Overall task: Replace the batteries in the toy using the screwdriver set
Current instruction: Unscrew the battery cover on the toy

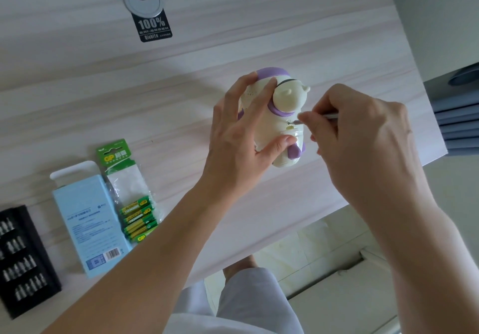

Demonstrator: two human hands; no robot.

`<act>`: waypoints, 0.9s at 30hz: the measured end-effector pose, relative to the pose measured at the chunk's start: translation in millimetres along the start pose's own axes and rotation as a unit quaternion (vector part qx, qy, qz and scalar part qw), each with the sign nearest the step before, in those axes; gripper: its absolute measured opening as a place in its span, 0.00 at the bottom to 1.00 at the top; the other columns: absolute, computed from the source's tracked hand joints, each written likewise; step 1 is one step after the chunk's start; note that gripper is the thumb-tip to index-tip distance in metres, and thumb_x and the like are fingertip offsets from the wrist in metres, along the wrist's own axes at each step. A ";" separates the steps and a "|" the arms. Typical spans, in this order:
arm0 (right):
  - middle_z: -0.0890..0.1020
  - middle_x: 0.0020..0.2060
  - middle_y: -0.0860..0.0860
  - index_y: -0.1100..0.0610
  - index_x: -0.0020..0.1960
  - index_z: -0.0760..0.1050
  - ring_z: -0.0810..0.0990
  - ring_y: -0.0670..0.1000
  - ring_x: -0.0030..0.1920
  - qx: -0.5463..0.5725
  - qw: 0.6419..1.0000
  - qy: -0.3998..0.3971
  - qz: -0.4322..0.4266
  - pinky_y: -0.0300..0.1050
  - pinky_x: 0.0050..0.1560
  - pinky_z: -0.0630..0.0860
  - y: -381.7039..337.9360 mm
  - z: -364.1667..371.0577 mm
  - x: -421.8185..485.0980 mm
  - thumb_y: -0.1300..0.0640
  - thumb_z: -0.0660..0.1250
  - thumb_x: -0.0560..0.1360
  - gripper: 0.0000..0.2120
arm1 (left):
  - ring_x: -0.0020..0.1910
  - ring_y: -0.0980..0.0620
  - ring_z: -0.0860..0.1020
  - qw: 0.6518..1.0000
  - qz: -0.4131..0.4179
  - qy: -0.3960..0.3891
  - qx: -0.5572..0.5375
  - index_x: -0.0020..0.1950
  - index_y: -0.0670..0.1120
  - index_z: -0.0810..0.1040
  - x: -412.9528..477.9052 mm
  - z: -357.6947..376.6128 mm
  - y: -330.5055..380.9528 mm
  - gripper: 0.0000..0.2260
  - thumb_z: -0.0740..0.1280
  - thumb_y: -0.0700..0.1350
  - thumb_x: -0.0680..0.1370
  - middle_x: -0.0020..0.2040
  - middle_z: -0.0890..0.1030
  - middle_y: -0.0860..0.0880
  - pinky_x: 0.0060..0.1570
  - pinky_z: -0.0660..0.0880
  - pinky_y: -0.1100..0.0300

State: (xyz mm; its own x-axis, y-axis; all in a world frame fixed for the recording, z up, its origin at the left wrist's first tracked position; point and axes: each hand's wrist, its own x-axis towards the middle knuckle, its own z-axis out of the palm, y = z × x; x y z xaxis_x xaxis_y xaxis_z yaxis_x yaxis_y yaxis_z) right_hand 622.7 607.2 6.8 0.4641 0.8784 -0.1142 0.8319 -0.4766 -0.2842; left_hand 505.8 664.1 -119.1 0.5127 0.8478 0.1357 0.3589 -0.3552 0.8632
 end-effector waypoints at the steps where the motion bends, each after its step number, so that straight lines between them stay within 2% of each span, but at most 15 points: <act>1: 0.81 0.34 0.54 0.58 0.45 0.76 0.79 0.59 0.36 0.001 1.000 -0.002 -0.009 0.55 0.40 0.77 -0.5 -0.2 -0.2 0.52 0.68 0.79 0.10 | 0.69 0.46 0.66 1.000 -0.002 0.000 0.000 0.75 0.50 0.70 0.1 -0.3 0.1 0.33 0.73 0.57 0.72 0.76 0.63 0.47 0.63 0.73 0.48; 5: 0.79 0.40 0.53 0.58 0.47 0.77 0.78 0.58 0.39 -0.007 1.000 -0.005 -0.021 0.55 0.41 0.76 -3.2 -0.1 -1.8 0.58 0.68 0.78 0.03 | 0.69 0.48 0.65 1.000 -0.007 -0.001 -0.006 0.75 0.51 0.70 1.3 -2.5 0.1 0.33 0.73 0.57 0.72 0.76 0.63 0.48 0.63 0.73 0.47; 8: 0.81 0.37 0.50 0.55 0.47 0.76 0.79 0.57 0.41 -0.006 1.000 -0.006 0.022 0.52 0.44 0.76 -6.7 -1.1 -0.5 0.49 0.66 0.79 0.09 | 0.70 0.47 0.66 1.000 0.001 -0.001 -0.011 0.74 0.50 0.71 1.3 -2.8 0.0 0.32 0.72 0.57 0.72 0.76 0.64 0.47 0.62 0.74 0.45; 10: 0.82 0.36 0.52 0.55 0.45 0.76 0.79 0.59 0.42 -0.023 0.998 -0.014 0.059 0.51 0.45 0.76 -7.0 -0.9 1.5 0.42 0.63 0.79 0.16 | 0.69 0.46 0.66 1.000 -0.002 -0.002 -0.012 0.74 0.51 0.71 1.1 -2.4 -0.5 0.32 0.73 0.56 0.72 0.76 0.64 0.47 0.61 0.75 0.45; 11: 0.82 0.36 0.53 0.55 0.44 0.76 0.80 0.60 0.41 -0.024 0.998 -0.016 0.063 0.52 0.44 0.77 -6.0 0.1 2.3 0.42 0.63 0.79 0.17 | 0.69 0.46 0.67 1.000 -0.003 -0.002 -0.009 0.74 0.51 0.71 0.9 -2.2 -1.2 0.32 0.74 0.56 0.72 0.76 0.64 0.47 0.62 0.74 0.45; 15: 0.81 0.36 0.53 0.58 0.44 0.76 0.79 0.59 0.40 0.018 0.999 -0.014 0.024 0.53 0.42 0.77 -4.3 -0.6 2.1 0.52 0.68 0.79 0.10 | 0.68 0.47 0.67 1.000 -0.001 0.006 -0.005 0.74 0.51 0.71 0.4 -2.2 -2.9 0.32 0.76 0.55 0.72 0.76 0.64 0.48 0.64 0.72 0.47; 19: 0.80 0.42 0.52 0.56 0.48 0.77 0.78 0.56 0.43 0.022 1.000 -0.020 -0.003 0.53 0.43 0.76 -1.2 -2.6 0.5 0.60 0.68 0.77 0.01 | 0.70 0.49 0.66 1.000 -0.006 0.003 -0.014 0.74 0.52 0.71 0.7 -2.2 -1.0 0.33 0.76 0.55 0.71 0.76 0.64 0.50 0.64 0.73 0.46; 21: 0.80 0.43 0.50 0.54 0.50 0.76 0.78 0.55 0.43 0.019 1.000 -0.018 0.008 0.52 0.44 0.76 -0.3 -2.6 0.3 0.55 0.67 0.78 0.03 | 0.70 0.49 0.65 1.000 -0.005 0.000 -0.017 0.74 0.52 0.71 1.0 -2.3 -0.6 0.33 0.76 0.55 0.71 0.76 0.63 0.49 0.64 0.73 0.45; 24: 0.82 0.40 0.52 0.55 0.47 0.75 0.78 0.58 0.43 -0.003 0.998 -0.010 0.056 0.51 0.43 0.76 1.0 -1.2 -0.6 0.42 0.63 0.80 0.16 | 0.70 0.49 0.65 1.000 -0.004 -0.001 -0.019 0.74 0.52 0.71 0.3 -2.9 -0.7 0.34 0.77 0.54 0.70 0.76 0.63 0.50 0.64 0.73 0.44; 27: 0.82 0.36 0.55 0.57 0.42 0.75 0.81 0.61 0.39 0.022 0.998 0.003 0.055 0.54 0.43 0.78 4.4 1.5 -0.3 0.43 0.62 0.81 0.18 | 0.70 0.50 0.65 1.000 -0.009 -0.004 -0.020 0.75 0.52 0.70 -0.5 -3.7 -1.3 0.35 0.77 0.54 0.70 0.76 0.63 0.51 0.64 0.74 0.45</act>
State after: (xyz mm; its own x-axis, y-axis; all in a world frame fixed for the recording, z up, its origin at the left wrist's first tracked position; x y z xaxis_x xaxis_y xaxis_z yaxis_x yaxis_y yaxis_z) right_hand 625.7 604.9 4.2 0.5531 0.8211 -0.1411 0.7623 -0.5671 -0.3120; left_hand 502.2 665.6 -118.5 0.5120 0.8510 0.1166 0.3360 -0.3234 0.8846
